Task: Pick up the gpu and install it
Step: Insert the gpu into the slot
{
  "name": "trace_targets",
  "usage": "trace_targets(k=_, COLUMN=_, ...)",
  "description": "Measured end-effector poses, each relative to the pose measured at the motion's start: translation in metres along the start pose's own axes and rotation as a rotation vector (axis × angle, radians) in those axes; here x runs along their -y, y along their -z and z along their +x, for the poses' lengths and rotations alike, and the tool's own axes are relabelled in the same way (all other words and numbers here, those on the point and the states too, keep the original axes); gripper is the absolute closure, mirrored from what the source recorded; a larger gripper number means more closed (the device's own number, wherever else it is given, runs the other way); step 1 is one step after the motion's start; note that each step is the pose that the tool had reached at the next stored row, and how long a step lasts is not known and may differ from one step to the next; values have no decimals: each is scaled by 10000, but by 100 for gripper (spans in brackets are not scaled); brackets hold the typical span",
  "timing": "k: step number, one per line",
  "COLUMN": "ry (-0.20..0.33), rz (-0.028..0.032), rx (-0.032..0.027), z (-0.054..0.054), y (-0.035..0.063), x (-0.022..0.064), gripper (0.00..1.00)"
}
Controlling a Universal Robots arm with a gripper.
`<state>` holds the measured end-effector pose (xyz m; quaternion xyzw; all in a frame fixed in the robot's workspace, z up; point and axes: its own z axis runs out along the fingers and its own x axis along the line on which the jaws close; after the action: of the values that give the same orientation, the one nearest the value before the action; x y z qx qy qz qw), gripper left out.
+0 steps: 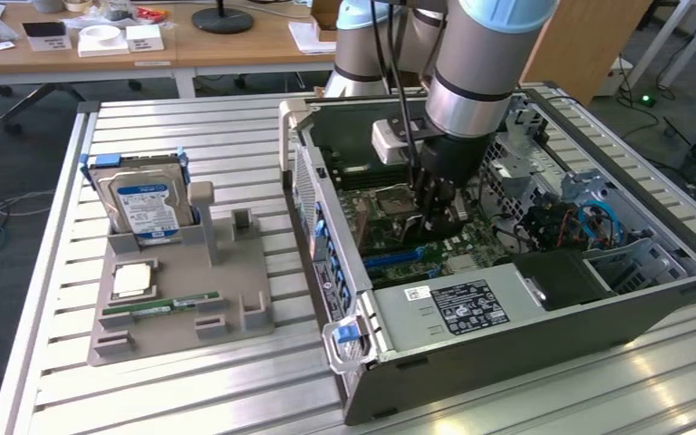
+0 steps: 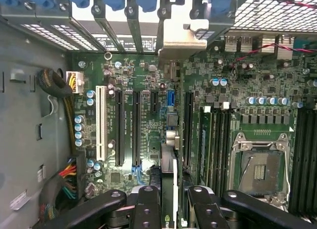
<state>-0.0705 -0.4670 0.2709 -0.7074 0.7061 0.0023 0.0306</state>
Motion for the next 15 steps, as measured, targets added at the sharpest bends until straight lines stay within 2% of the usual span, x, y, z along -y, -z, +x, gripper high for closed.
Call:
trace_targets(k=6, ry=0, rz=4, rx=2, z=0, y=-22, x=-21, gripper=74)
trace_targets(k=15, ry=4, rz=48, rx=0, z=6, y=-114, x=-64, gripper=74)
